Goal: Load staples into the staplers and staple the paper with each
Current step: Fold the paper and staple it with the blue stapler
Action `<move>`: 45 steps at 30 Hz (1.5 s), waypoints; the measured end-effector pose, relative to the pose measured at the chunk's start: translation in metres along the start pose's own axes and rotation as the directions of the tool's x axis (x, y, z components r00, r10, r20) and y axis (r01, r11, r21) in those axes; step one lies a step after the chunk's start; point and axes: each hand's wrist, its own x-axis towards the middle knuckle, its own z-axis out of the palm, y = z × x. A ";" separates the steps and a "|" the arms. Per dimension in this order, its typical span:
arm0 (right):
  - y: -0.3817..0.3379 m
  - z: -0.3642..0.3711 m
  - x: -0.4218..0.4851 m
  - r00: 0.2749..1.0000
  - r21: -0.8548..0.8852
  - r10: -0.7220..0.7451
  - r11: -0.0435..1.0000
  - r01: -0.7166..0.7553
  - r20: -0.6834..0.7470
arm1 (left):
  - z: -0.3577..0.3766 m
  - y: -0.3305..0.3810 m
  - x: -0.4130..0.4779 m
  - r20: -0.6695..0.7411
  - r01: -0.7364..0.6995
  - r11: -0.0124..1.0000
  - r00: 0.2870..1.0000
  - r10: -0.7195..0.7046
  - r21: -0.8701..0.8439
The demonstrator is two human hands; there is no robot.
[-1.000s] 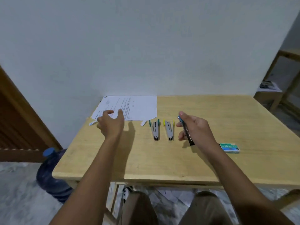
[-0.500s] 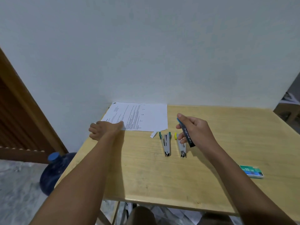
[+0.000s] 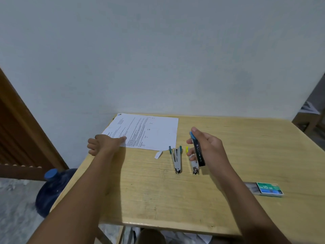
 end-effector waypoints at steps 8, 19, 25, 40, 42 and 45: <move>-0.016 0.002 -0.002 0.998 0.083 0.066 0.994 -0.066 -0.003 | 0.004 -0.010 -0.010 -0.105 -0.206 0.972 0.975 0.194 -0.117; -0.019 -0.012 -0.020 1.000 0.044 -0.004 0.999 0.005 -0.020 | -0.018 -0.022 -0.034 -0.212 -0.281 0.659 0.960 0.186 -0.697; -0.011 -0.013 -0.025 1.000 0.058 -0.003 0.998 0.004 -0.024 | -0.041 -0.023 -0.062 -0.551 -0.661 0.529 0.744 0.377 -0.531; -0.012 -0.015 -0.034 0.999 0.065 -0.040 0.997 0.041 -0.022 | -0.047 -0.001 -0.068 0.109 0.106 0.089 0.993 0.037 -0.990; -0.013 -0.018 -0.034 0.999 0.087 -0.038 0.995 0.040 -0.033 | -0.039 0.001 -0.064 0.323 0.320 0.039 0.940 0.114 -0.946; -0.010 -0.018 -0.034 0.999 0.104 -0.035 0.994 0.038 -0.030 | -0.021 0.002 -0.078 0.467 0.435 0.192 0.865 0.182 -0.880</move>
